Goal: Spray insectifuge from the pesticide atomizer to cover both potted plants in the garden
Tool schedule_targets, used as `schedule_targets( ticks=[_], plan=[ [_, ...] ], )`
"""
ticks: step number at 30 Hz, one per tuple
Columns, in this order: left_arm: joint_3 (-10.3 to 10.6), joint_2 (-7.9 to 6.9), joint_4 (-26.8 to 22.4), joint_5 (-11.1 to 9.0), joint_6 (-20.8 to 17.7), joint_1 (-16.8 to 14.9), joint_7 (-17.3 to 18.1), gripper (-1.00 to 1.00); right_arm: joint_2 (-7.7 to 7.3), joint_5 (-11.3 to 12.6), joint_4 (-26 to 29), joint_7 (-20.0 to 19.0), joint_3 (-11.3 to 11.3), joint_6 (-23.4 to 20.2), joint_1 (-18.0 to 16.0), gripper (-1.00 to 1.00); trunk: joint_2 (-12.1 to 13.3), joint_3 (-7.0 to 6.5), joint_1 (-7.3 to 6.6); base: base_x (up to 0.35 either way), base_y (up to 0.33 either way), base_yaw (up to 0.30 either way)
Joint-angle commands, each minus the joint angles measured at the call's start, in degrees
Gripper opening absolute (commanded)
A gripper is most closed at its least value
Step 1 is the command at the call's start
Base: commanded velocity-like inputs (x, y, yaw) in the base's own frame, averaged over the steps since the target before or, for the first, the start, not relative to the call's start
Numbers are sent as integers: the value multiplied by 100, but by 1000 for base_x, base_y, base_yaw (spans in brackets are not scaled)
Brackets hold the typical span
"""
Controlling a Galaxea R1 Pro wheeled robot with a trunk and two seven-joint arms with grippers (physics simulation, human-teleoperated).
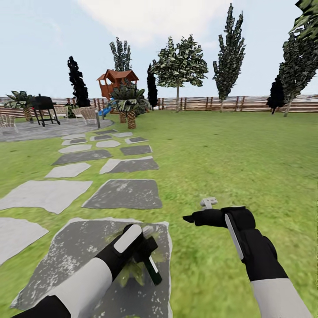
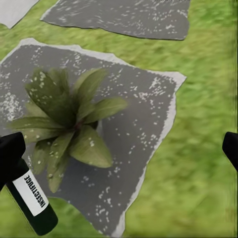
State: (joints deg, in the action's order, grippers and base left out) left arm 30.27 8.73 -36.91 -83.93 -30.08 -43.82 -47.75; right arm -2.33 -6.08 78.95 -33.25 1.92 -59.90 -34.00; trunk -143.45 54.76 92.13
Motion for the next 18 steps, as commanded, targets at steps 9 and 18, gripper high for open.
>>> schedule_targets(
  ticks=[9, 18],
  plan=[
    [12, -25, 24, -515, -214, 5, -26, -100, 1, -59, 205, -50, 13, -10, -2, 100, -3, 6, 1, 94, -172, 0],
    [18, -33, 137, -659, -364, 5, -3, -100, 81, -76, 240, -50, 19, -10, 7, 100, -3, 6, 1, 11, -62, 0]
  ],
)
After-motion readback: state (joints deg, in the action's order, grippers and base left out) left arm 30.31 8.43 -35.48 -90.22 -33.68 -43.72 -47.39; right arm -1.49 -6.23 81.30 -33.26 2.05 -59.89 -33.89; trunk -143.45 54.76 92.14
